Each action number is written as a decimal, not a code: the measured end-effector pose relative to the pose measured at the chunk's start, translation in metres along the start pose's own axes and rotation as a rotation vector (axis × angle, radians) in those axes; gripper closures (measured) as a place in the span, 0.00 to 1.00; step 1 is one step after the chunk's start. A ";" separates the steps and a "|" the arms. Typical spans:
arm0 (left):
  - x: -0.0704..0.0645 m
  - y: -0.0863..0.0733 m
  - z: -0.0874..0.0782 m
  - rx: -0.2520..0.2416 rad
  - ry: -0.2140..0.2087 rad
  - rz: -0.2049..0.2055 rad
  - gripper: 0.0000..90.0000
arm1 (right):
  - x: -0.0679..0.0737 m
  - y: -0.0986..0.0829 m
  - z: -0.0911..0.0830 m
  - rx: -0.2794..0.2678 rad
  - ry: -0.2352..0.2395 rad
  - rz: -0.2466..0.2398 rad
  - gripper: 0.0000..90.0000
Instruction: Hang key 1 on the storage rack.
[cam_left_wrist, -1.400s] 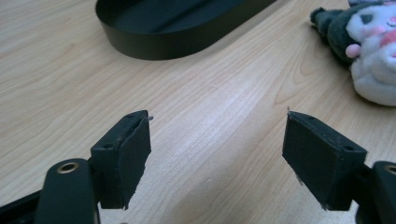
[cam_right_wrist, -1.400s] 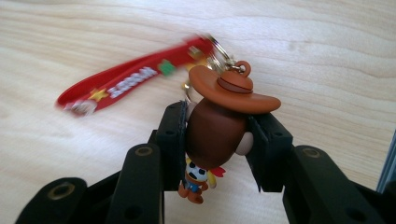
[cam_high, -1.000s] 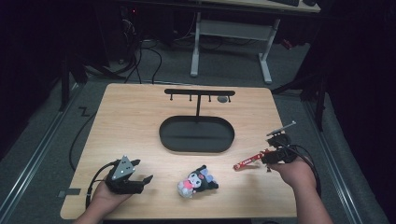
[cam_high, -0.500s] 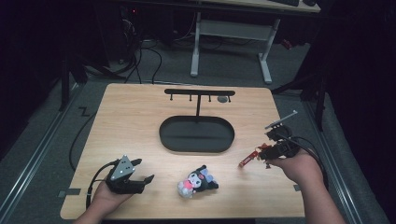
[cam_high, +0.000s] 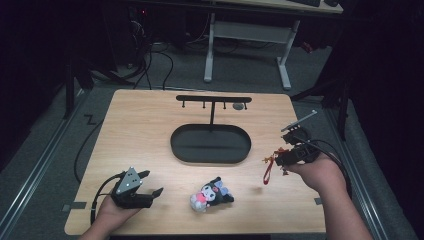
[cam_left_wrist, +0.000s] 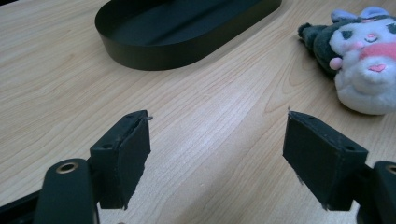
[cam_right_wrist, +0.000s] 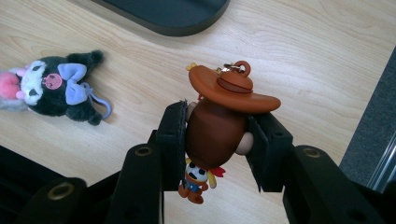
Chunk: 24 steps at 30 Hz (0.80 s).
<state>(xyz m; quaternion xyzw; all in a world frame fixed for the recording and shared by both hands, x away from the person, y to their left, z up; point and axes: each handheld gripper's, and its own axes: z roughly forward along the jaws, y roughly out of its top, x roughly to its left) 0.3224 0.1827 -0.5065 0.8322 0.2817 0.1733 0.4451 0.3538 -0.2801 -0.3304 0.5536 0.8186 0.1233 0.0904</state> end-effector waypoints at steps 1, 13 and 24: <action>0.000 -0.001 -0.001 -0.001 0.003 -0.006 0.26 | 0.001 0.002 0.000 0.001 0.001 -0.001 0.68; 0.004 -0.005 -0.005 0.013 0.019 -0.015 0.26 | 0.014 0.035 -0.008 -0.017 -0.007 -0.061 0.68; 0.002 -0.004 -0.005 0.018 0.022 0.013 0.25 | 0.021 0.060 0.005 -0.020 0.017 -0.065 0.68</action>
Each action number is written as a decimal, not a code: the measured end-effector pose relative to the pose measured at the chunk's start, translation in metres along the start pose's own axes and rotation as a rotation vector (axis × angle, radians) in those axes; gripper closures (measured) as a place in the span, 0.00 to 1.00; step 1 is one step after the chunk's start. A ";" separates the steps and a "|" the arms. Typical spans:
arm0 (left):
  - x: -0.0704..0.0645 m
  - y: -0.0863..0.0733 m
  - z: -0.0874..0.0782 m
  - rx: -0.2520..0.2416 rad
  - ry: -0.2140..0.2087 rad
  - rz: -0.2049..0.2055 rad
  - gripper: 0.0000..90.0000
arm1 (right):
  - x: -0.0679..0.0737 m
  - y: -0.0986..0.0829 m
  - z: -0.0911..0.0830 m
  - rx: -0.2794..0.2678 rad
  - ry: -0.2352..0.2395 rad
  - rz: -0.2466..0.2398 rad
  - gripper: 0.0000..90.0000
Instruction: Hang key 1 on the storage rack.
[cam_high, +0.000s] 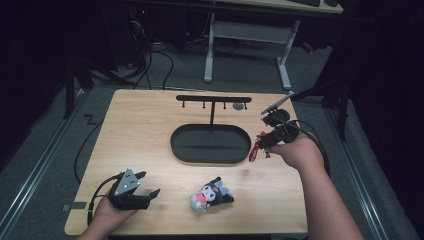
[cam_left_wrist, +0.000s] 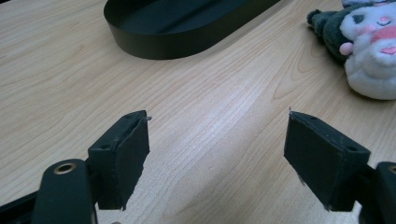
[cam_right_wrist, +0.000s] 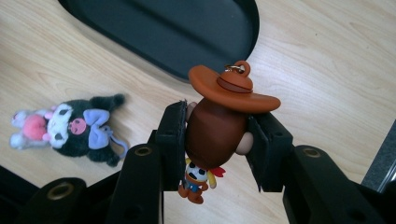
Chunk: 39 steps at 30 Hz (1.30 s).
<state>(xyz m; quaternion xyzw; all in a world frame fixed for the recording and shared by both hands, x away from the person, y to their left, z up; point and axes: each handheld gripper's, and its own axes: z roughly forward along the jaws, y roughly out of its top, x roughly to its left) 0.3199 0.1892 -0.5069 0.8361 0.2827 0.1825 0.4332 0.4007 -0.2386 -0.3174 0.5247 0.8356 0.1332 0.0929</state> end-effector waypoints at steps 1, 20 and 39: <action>0.000 0.000 0.001 -0.003 -0.002 -0.002 0.25 | 0.001 0.005 0.001 0.002 -0.001 0.000 0.68; -0.003 0.004 0.007 0.006 -0.015 0.028 0.25 | -0.007 0.041 -0.007 -0.035 -0.036 0.020 0.68; -0.003 0.003 0.008 0.020 -0.016 0.041 0.25 | -0.006 0.069 0.010 -0.031 -0.047 0.019 0.68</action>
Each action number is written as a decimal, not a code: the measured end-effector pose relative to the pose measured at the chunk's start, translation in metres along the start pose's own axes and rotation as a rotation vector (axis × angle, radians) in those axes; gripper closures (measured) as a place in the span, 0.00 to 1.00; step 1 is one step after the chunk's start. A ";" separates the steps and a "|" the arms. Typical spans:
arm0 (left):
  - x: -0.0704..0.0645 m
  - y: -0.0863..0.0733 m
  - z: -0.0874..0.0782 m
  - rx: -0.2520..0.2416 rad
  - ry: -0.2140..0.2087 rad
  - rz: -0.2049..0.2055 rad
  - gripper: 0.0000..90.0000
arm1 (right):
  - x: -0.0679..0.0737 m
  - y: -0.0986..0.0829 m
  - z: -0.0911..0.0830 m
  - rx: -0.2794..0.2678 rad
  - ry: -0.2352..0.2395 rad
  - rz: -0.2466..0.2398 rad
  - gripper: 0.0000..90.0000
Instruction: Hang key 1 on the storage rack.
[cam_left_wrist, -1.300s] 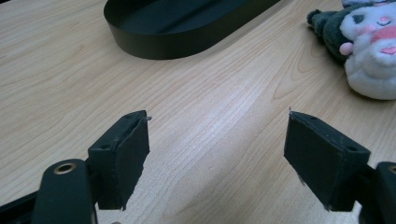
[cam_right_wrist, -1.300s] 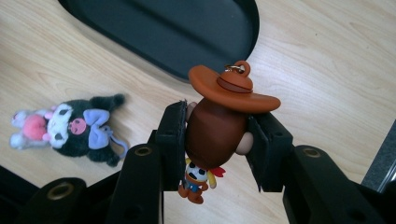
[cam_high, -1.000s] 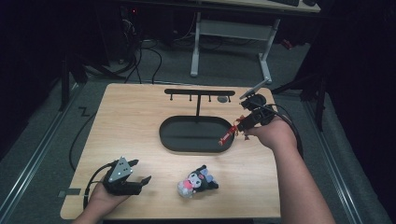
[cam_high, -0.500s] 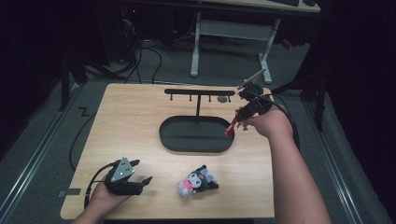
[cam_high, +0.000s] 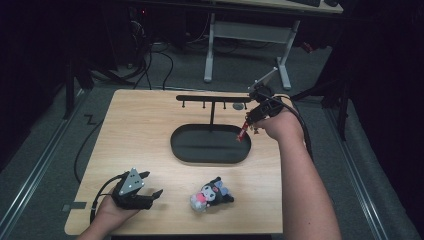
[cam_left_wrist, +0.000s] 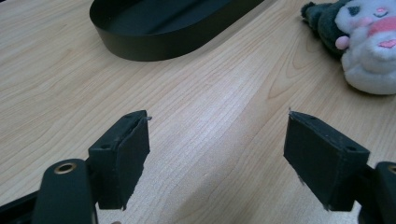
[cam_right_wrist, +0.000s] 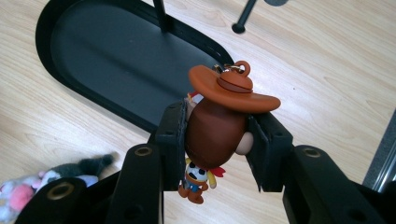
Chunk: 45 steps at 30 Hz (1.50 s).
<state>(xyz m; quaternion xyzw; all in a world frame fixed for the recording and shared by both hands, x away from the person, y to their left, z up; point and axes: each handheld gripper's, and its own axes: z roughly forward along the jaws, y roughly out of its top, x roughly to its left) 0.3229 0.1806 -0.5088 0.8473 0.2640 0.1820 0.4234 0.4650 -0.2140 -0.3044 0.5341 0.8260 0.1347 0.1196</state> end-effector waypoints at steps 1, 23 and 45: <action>0.000 0.000 0.000 0.000 0.000 0.000 0.25 | 0.000 0.000 0.000 0.000 0.000 0.000 0.68; -0.001 -0.001 0.000 0.006 -0.002 0.003 0.26 | 0.001 0.029 0.000 -0.028 -0.035 0.017 0.68; -0.002 0.000 0.002 0.017 -0.008 0.017 0.26 | -0.009 0.028 0.013 -0.025 -0.054 0.047 0.68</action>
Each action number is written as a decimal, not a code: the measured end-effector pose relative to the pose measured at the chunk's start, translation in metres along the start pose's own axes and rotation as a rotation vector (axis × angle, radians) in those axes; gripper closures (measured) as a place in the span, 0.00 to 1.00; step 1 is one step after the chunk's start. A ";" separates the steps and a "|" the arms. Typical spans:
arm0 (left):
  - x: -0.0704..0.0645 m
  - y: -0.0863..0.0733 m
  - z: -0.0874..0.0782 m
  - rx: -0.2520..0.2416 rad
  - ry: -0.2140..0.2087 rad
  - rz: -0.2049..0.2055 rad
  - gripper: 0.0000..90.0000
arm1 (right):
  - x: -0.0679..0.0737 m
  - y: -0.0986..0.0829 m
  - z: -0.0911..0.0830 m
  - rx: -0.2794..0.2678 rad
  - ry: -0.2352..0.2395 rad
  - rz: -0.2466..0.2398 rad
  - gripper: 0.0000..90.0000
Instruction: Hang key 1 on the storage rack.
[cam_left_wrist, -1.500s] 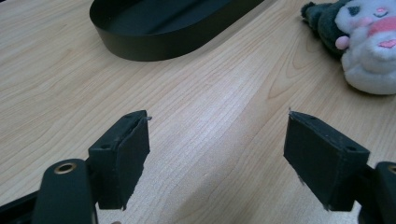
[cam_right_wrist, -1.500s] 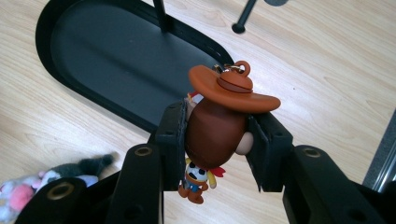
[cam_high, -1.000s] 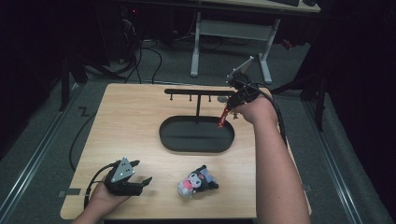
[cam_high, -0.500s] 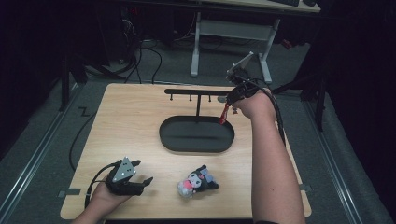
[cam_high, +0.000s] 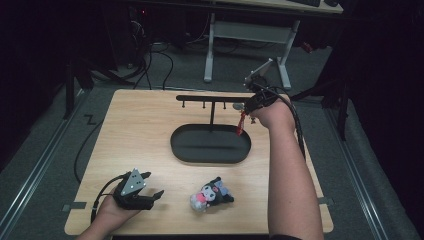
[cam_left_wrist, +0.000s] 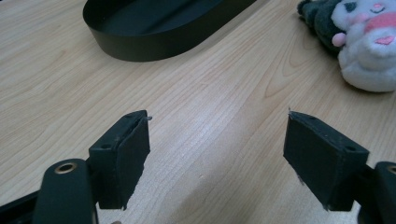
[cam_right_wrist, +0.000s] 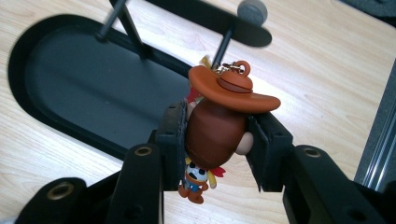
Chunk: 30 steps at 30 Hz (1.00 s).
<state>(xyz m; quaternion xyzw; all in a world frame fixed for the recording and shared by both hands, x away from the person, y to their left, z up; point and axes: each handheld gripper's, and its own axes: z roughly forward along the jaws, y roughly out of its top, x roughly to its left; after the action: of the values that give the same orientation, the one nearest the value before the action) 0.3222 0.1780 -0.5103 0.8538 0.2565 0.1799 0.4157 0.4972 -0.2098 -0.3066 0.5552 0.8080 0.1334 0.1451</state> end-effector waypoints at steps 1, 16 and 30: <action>0.000 0.000 0.000 -0.004 0.002 -0.002 0.26 | -0.003 -0.003 0.004 0.011 -0.003 0.008 0.68; -0.002 -0.002 0.000 0.021 -0.009 -0.010 0.26 | -0.013 -0.025 0.039 0.044 0.038 0.030 0.68; -0.002 -0.007 -0.002 0.029 0.010 -0.019 0.26 | -0.014 -0.031 0.061 0.029 0.079 0.036 0.68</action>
<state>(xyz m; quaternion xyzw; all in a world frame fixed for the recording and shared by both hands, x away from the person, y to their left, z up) 0.3179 0.1813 -0.5149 0.8564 0.2693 0.1763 0.4038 0.4988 -0.2299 -0.3734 0.5660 0.8048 0.1462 0.1026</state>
